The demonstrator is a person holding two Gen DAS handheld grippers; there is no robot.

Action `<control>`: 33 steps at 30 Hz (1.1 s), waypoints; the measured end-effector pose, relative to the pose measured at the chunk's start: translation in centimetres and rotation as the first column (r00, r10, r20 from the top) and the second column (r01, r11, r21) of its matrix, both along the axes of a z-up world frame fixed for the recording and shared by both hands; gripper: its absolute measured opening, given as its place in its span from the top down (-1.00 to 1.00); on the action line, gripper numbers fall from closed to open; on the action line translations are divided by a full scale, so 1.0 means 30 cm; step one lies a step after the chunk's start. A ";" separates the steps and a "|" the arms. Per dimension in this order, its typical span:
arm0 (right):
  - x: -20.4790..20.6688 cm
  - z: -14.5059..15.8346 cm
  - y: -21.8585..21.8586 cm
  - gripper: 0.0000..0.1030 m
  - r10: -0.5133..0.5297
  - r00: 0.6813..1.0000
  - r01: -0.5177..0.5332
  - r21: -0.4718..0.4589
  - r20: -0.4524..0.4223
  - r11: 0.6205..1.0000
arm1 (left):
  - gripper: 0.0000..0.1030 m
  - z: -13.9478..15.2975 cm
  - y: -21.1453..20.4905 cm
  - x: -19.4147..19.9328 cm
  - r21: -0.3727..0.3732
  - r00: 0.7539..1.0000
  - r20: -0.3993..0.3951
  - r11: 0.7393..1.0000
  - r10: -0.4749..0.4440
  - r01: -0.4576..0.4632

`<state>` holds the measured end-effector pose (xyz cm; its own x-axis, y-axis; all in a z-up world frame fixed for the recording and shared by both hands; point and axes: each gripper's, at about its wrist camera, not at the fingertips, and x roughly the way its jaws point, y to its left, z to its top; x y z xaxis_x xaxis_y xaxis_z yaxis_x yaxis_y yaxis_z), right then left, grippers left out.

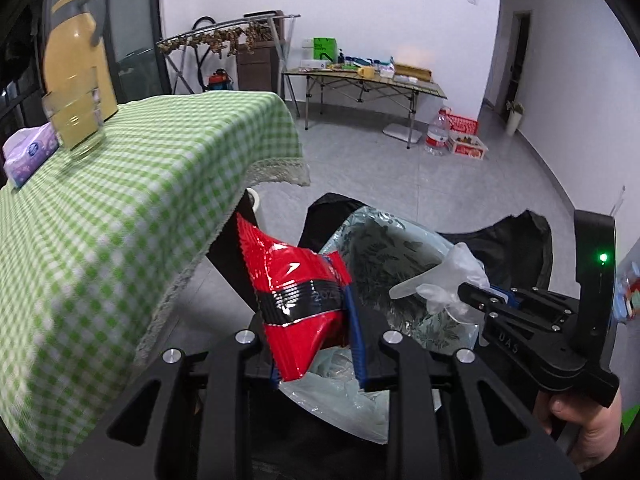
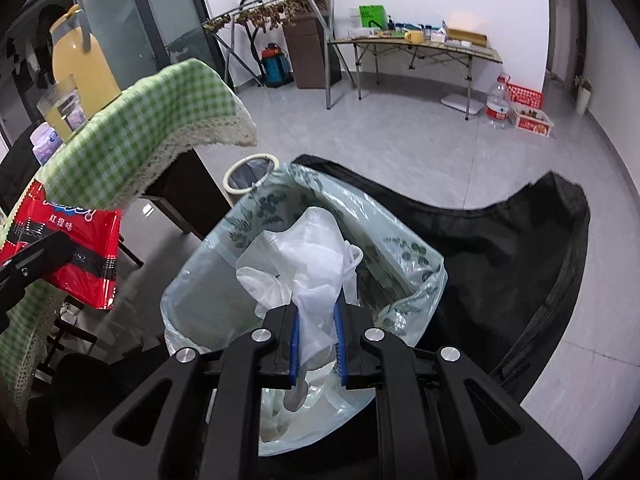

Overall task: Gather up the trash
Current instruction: 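Carry the red wrapper and white bag with both tools over the trash bin, then open both tools to drop the wrapper and bag into the bin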

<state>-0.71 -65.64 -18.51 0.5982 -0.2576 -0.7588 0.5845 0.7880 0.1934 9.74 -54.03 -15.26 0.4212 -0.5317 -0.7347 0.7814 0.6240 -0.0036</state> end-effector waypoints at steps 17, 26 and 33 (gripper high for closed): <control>0.042 -0.109 -0.030 0.18 -0.020 0.990 0.029 0.063 -0.138 0.998 | 0.40 -0.224 -0.161 0.058 0.199 0.987 -0.159 0.979 -0.016 0.048; 0.023 -0.041 -0.025 -0.15 -0.060 0.992 0.061 0.004 -0.112 0.998 | -0.29 -0.153 -0.121 0.073 0.154 0.991 -0.137 0.988 -0.010 0.032; 0.040 0.026 0.008 -0.17 -0.041 0.996 0.039 -0.030 -0.077 0.999 | -0.29 -0.079 -0.040 0.135 0.113 0.990 -0.124 0.992 0.064 -0.050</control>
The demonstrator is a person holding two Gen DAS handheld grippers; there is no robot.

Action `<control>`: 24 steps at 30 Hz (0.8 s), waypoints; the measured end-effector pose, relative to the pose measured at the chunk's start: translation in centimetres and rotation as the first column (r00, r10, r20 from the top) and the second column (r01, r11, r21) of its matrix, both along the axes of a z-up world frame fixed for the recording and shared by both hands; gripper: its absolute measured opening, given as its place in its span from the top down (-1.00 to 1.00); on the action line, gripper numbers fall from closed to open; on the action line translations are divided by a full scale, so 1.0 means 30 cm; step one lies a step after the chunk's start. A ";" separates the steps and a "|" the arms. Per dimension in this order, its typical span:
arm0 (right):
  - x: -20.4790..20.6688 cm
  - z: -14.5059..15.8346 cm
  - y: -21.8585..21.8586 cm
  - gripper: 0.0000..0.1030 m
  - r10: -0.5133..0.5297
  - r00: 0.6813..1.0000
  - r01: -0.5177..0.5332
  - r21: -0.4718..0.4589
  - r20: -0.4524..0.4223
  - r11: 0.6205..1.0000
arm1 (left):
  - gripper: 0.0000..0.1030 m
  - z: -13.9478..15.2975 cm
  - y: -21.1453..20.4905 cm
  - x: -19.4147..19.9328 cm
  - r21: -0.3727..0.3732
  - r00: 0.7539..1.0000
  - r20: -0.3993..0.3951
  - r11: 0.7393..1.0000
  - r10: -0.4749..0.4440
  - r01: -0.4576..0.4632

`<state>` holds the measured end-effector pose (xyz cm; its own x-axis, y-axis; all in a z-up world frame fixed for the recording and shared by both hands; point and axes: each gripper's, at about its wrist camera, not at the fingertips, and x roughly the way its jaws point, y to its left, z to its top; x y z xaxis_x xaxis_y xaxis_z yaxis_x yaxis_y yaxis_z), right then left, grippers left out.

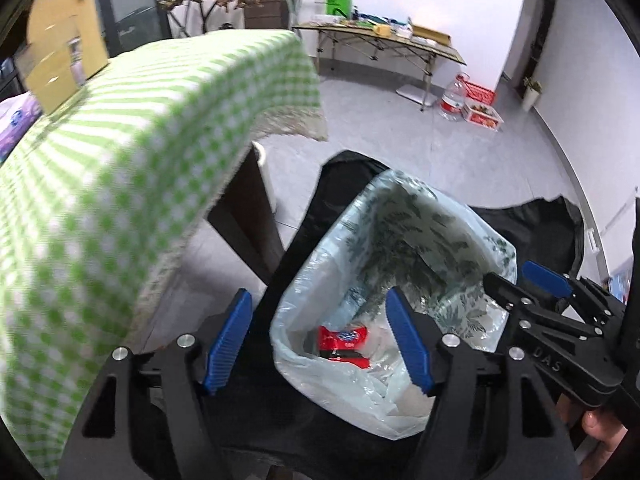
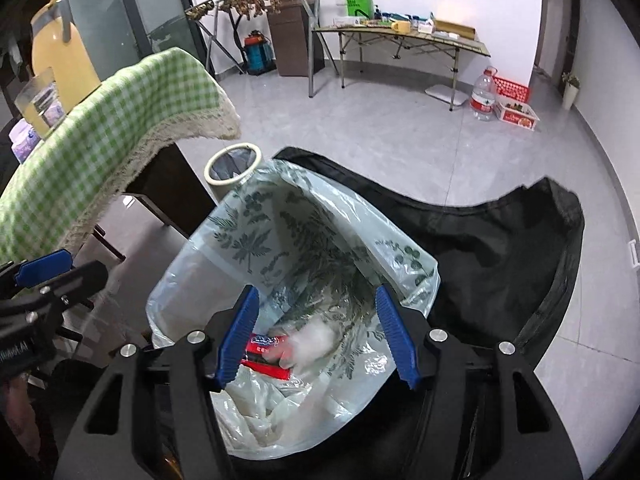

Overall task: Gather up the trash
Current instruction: 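Open both tools to drop the wrapper and bag into the bin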

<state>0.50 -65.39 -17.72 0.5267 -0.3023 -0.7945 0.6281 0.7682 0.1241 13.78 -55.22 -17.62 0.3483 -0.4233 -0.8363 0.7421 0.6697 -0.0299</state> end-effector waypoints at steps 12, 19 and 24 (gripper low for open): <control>0.021 0.116 0.084 -0.22 0.016 0.999 -0.011 -0.085 0.050 0.996 | -0.51 0.176 0.171 0.013 -0.154 0.997 0.063 0.988 0.040 -0.030; 0.036 0.211 0.145 -0.22 0.032 0.992 -0.014 -0.144 0.125 0.989 | -0.69 0.304 0.307 0.000 -0.273 0.990 0.122 0.961 0.076 -0.040; 0.055 0.285 0.214 -0.29 0.063 0.984 -0.031 -0.185 0.167 0.982 | -0.80 0.425 0.426 -0.024 -0.334 0.977 0.175 0.941 0.123 -0.059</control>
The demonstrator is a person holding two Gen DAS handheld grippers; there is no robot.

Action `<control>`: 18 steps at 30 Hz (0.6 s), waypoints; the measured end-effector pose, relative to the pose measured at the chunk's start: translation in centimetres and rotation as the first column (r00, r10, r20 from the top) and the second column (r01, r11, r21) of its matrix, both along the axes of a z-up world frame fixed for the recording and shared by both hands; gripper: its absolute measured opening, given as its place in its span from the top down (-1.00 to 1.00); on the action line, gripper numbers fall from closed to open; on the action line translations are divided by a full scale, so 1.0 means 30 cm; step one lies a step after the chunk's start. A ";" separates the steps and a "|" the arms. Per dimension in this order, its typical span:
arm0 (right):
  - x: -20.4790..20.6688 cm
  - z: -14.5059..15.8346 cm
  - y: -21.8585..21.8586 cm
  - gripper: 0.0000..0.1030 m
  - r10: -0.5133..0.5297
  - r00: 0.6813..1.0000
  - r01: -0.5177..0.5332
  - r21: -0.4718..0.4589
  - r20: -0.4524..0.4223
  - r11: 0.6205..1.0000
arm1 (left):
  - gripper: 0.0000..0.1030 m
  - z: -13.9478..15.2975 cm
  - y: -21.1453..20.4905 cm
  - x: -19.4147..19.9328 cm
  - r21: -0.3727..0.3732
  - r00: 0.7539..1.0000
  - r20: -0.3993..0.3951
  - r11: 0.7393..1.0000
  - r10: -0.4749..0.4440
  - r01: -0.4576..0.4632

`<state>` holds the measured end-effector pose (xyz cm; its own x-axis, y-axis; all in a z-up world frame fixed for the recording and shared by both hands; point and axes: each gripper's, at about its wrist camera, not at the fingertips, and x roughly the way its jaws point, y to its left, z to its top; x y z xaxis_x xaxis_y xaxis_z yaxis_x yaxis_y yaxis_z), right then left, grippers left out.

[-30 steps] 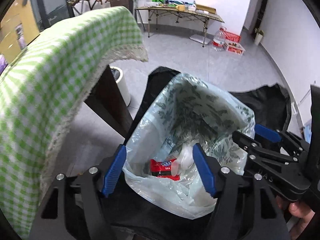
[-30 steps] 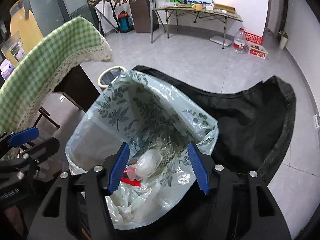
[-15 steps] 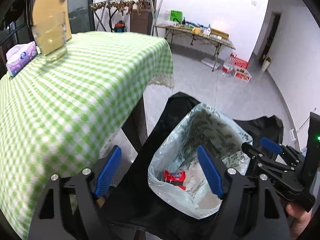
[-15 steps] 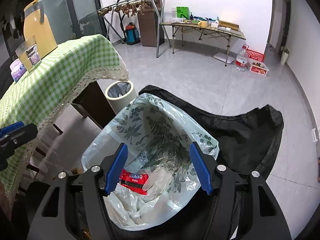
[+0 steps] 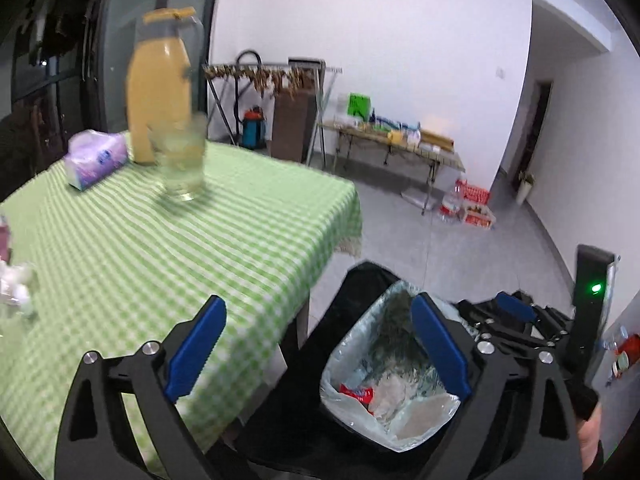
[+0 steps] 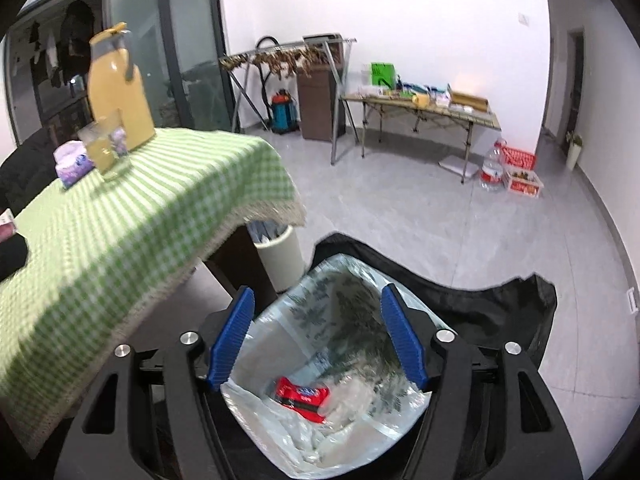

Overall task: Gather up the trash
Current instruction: 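Open both tools to drop the wrapper and bag into the bin, then move both tools back over the table toward the clear plastic container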

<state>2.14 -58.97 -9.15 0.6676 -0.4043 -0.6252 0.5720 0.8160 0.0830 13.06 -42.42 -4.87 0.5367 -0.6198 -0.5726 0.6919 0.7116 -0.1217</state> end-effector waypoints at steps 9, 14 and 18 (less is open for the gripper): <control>0.068 0.112 0.191 -0.42 0.107 0.992 -0.104 -0.058 0.062 0.993 | -0.86 0.118 0.242 -0.030 -0.057 0.992 0.054 0.992 0.118 -0.115; 0.087 0.172 0.302 -0.42 0.181 0.979 -0.170 -0.108 0.096 0.979 | -0.86 0.165 0.399 -0.045 -0.087 0.976 0.050 0.975 0.211 -0.206; 0.101 0.210 0.390 -0.42 0.238 0.964 -0.224 -0.124 0.118 0.967 | -0.86 0.219 0.534 -0.069 -0.129 0.960 0.048 0.954 0.277 -0.269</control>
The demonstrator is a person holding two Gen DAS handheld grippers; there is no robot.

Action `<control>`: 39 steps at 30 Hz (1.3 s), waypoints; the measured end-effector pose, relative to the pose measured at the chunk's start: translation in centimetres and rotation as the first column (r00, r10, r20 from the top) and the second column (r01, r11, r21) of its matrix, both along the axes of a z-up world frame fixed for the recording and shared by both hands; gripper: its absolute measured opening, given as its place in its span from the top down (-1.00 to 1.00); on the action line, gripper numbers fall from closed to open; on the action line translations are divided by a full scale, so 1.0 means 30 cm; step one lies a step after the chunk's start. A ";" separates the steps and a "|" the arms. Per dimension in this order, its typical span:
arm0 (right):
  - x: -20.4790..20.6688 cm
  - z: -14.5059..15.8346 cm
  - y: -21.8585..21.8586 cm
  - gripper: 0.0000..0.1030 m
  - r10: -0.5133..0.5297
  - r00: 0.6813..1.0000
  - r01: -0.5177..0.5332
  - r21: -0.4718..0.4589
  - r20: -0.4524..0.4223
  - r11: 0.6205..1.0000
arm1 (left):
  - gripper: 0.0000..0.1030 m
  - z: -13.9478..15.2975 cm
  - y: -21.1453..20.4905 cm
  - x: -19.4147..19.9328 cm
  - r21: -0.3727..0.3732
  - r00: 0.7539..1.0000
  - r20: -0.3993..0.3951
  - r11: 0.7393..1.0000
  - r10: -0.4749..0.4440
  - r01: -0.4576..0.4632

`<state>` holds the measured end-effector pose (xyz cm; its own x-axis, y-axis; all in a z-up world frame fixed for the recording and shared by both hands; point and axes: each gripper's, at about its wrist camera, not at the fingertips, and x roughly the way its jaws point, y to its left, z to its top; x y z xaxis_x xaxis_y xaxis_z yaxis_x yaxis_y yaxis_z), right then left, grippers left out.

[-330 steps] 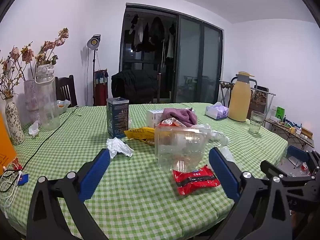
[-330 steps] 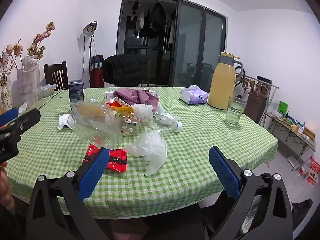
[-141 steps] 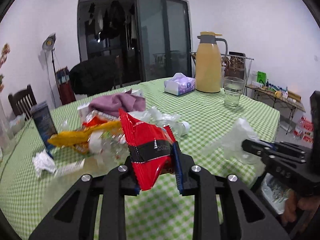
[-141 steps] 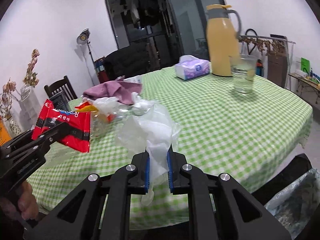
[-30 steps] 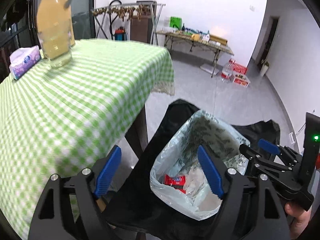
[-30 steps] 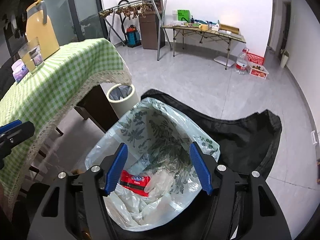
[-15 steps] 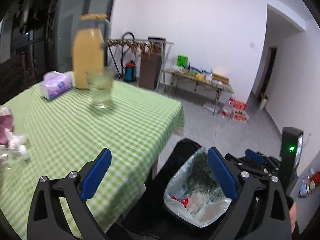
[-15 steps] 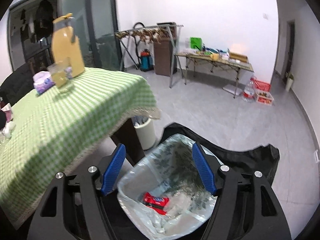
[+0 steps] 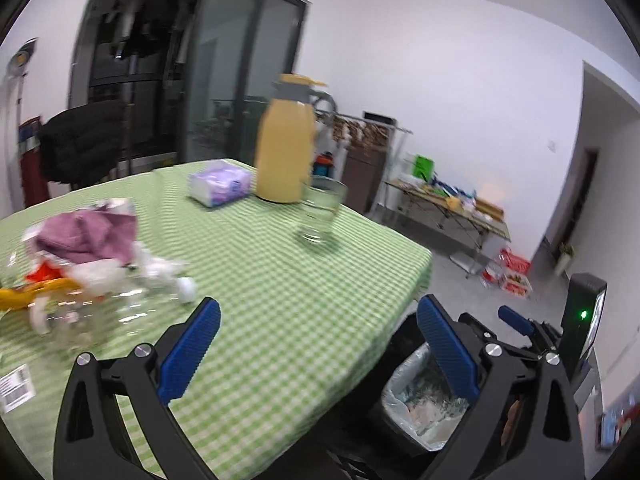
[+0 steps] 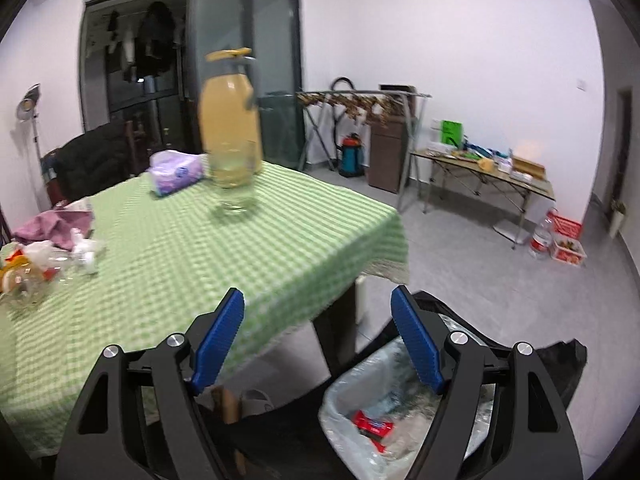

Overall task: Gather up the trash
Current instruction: 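Move both tools back over the table toward the clear plastic container, then grasp the clear plastic container with the right tool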

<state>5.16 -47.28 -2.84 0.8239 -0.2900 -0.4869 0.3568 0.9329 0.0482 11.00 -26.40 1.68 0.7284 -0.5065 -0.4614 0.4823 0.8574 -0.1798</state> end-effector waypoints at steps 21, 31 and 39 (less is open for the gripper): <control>0.080 0.038 0.461 -0.42 0.390 0.921 -0.390 0.033 0.007 0.920 | -0.86 -0.010 0.578 -0.109 0.031 0.939 0.015 0.938 0.345 -0.345; 0.126 -0.024 0.723 -0.42 0.569 0.822 -0.563 0.118 -0.024 0.818 | -0.86 -0.127 0.760 -0.087 0.099 0.892 -0.066 0.893 0.447 -0.440; 0.145 -0.032 0.853 -0.42 0.648 0.762 -0.632 0.221 0.004 0.743 | -0.60 -0.233 0.800 -0.073 0.079 0.908 -0.186 0.927 0.375 -0.366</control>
<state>9.51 -21.68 -3.80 0.7427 0.4014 -0.5359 -0.3110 0.9156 0.2548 8.80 -2.42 -5.31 0.7538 -0.1953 -0.6274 0.0877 0.9762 -0.1984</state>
